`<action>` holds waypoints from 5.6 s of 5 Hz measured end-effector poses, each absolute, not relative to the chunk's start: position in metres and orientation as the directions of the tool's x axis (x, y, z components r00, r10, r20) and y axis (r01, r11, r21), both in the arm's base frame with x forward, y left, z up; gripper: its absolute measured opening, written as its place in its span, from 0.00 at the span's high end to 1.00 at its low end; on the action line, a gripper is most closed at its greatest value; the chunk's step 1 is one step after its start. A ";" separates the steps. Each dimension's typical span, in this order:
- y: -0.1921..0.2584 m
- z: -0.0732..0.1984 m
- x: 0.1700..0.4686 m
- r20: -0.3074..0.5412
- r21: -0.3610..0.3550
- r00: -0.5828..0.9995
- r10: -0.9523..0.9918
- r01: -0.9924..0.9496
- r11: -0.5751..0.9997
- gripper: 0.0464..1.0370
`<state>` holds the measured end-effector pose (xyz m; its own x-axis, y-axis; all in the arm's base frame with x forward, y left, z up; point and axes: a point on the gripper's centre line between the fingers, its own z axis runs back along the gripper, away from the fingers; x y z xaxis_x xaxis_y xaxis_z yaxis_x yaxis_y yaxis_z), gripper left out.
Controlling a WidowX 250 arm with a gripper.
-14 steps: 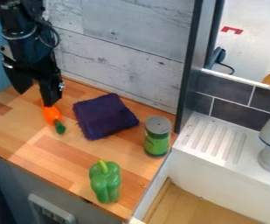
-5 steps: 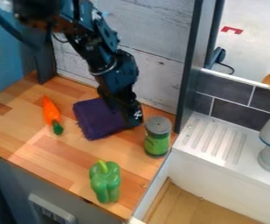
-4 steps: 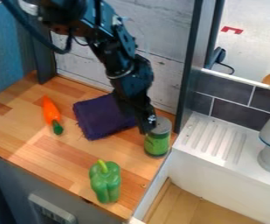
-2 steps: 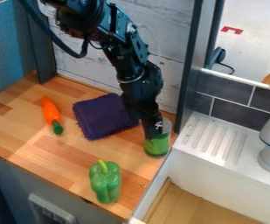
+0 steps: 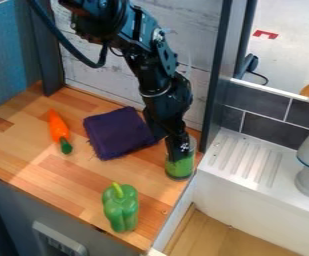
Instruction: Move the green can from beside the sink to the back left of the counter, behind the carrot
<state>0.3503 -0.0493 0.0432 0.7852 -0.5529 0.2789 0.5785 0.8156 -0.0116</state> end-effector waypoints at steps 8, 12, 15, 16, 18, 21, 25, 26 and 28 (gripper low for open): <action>0.015 0.050 0.350 0.362 -0.024 0.863 -0.352 0.386 0.922 0.21; 0.130 0.080 0.352 0.379 0.067 0.922 -0.078 0.057 0.996 0.21; 0.164 0.059 0.359 0.411 0.074 0.909 -0.066 0.039 0.997 0.21; 0.170 0.061 0.371 0.424 0.095 0.900 -0.098 0.063 0.993 0.21; 0.184 0.045 0.390 0.372 0.076 0.926 -0.069 0.044 0.996 0.21; 0.189 0.043 0.407 0.330 0.029 0.943 -0.050 0.042 0.999 0.17; 0.186 0.055 0.408 0.356 0.041 0.932 -0.062 0.051 0.998 0.04; 0.174 0.076 0.408 0.377 0.040 0.922 -0.087 0.078 0.996 0.04; 0.135 0.137 0.373 0.187 -0.004 0.981 -0.048 0.050 0.999 0.04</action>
